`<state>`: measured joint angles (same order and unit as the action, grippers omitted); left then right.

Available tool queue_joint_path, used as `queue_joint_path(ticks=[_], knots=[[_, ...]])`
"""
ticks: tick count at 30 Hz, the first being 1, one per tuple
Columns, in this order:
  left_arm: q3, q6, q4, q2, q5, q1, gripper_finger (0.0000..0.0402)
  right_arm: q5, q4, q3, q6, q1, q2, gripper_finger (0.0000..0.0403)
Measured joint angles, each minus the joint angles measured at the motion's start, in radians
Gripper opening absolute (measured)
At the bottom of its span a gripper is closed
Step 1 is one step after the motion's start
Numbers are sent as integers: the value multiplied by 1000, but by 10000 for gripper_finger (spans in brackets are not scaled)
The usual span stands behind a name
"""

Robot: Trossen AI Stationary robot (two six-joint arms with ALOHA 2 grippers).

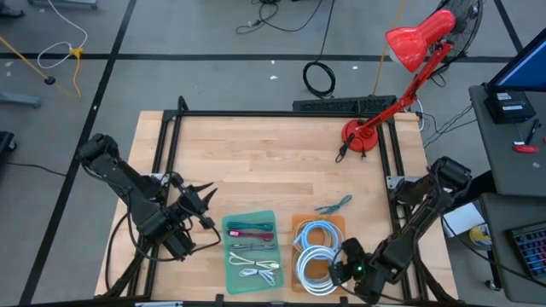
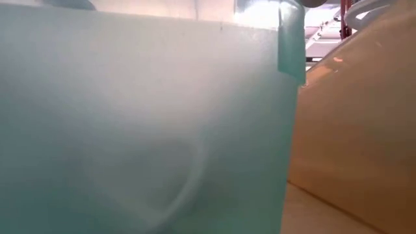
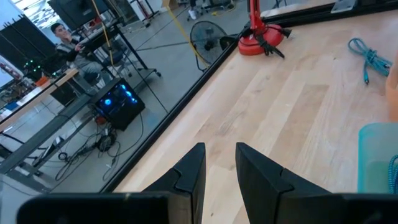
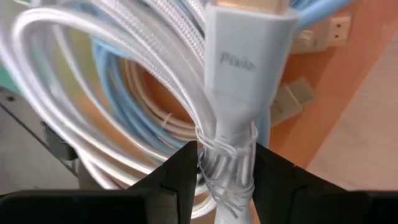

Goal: Pick & Place USB Port
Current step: Put the white video cable into the orange bin

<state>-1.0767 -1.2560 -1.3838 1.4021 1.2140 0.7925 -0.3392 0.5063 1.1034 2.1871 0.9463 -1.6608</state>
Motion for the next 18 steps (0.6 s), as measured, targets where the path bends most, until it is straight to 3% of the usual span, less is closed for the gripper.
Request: queue_joint_path(ticks=[7,18], knots=[[0,31,24,0,7,0,92,79,6,0,-85,-59,23,123],[0,40,25,0,7,0,92,94,54,0,-158,-105,114,123]])
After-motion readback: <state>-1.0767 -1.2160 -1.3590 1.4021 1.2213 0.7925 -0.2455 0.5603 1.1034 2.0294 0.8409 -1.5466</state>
